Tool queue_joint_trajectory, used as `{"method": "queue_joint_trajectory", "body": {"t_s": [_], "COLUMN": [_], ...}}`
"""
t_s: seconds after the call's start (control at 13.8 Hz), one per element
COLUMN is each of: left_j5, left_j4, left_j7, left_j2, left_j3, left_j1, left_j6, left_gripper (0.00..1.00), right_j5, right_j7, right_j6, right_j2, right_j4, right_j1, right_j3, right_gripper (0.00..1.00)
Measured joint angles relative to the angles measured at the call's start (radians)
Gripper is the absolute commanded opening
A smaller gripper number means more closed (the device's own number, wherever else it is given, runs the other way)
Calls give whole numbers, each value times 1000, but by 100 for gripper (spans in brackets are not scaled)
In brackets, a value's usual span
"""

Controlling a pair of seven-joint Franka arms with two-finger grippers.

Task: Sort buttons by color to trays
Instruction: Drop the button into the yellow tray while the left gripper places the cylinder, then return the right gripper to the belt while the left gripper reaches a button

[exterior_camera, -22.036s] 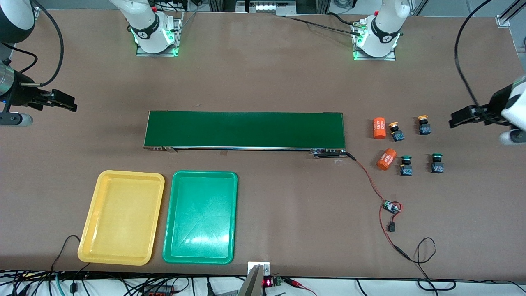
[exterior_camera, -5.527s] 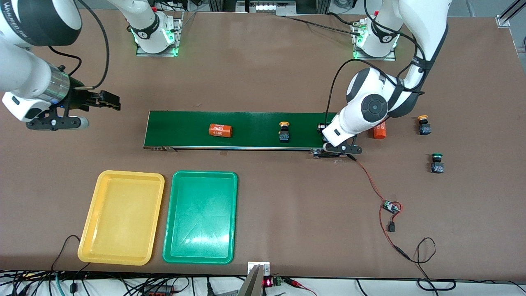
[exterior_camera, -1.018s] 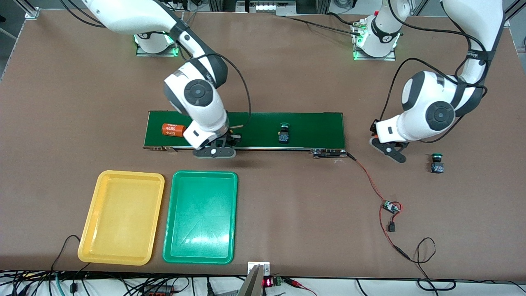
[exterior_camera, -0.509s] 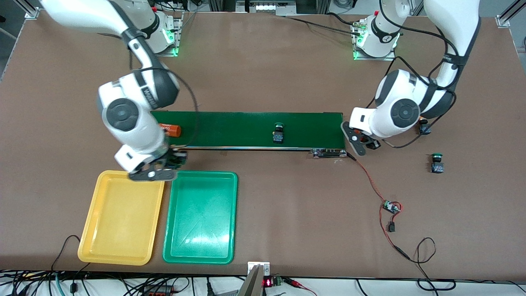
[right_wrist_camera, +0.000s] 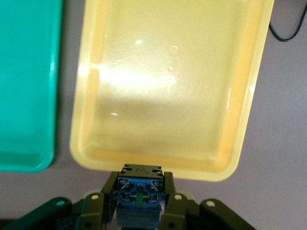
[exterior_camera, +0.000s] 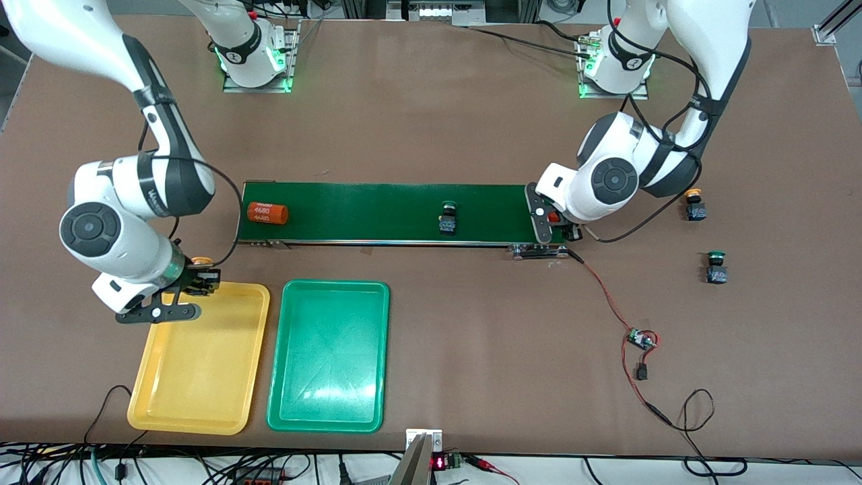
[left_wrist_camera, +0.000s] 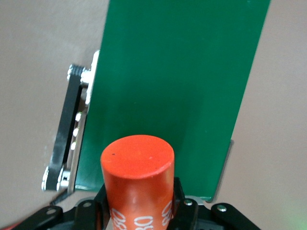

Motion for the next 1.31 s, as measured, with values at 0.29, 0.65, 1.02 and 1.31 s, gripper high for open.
{"method": "queue_joint_trajectory", "body": {"t_s": [0.29, 0.65, 1.02, 1.31], "left_j5": [0, 0, 0, 0], "left_j4": [9, 11, 11, 12], "left_j7": [16, 19, 23, 29], "left_j2": [24, 45, 48, 46], "left_j3": [-9, -15, -15, -15], "left_j1": [-20, -70, -75, -75], "left_j6": [32, 52, 52, 52], "left_gripper": [4, 66, 100, 100], "right_j5": [-56, -103, -118, -119], "right_j7": [0, 0, 0, 0], "right_j6": [123, 216, 316, 330], "right_j2": [95, 159, 202, 211], "right_j4": [-16, -17, -17, -17], "right_j1": [-3, -5, -4, -4], "right_j3": [-45, -83, -109, -113], "right_gripper": [0, 0, 1, 70]}}
